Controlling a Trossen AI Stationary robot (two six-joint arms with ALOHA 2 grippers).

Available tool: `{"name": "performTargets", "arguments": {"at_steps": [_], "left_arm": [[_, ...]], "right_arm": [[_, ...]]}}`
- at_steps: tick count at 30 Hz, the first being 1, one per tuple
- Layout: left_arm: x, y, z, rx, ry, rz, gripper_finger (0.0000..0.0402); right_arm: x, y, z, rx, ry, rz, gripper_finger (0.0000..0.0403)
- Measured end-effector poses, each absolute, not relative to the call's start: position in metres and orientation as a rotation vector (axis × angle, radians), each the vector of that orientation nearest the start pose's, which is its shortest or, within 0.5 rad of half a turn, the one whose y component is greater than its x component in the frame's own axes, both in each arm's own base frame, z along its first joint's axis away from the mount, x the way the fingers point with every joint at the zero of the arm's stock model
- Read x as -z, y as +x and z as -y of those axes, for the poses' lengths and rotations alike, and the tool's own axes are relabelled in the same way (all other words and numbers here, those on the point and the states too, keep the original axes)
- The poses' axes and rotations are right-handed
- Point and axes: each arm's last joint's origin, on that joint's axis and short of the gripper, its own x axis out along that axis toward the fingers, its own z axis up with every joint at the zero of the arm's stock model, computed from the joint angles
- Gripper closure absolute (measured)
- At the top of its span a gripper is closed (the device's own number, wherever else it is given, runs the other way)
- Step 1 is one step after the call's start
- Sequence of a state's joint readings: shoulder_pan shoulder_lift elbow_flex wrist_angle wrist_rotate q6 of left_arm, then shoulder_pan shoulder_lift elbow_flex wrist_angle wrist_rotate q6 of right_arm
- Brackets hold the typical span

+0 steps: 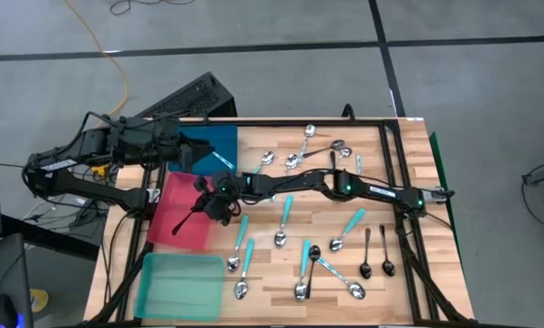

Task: Sort silverware by color (type)
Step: Put the black spoon into the red bin, then put the light blue spoon into the light blue bin

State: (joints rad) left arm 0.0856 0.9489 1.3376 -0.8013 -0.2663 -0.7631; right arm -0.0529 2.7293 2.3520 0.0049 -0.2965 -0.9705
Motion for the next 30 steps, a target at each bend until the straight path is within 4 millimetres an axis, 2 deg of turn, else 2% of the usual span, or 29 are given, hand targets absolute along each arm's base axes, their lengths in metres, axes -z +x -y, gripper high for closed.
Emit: {"name": "performTargets", "arguments": {"at_steps": [8,19,25,30], "left_arm": [[-0.428,0.156,-0.021,-0.488,-0.706,-0.261,0.0207],[-0.428,0.156,-0.021,-0.489,-0.706,-0.261,0.0207],[-0.428,0.156,-0.021,-0.490,-0.706,-0.261,0.0207],[-0.428,0.156,-0.021,-0.488,-0.699,-0.263,0.0207]], "right_arm": [[-0.140,0.600,0.029,-0.381,-0.887,-0.230,0.0355],[-0.141,0.600,0.031,-0.369,-0.844,-0.241,0.0314],[-0.141,0.600,0.032,-0.366,-0.826,-0.245,0.0306],[-0.150,0.597,0.032,-0.339,-0.746,-0.278,0.0305]]}}
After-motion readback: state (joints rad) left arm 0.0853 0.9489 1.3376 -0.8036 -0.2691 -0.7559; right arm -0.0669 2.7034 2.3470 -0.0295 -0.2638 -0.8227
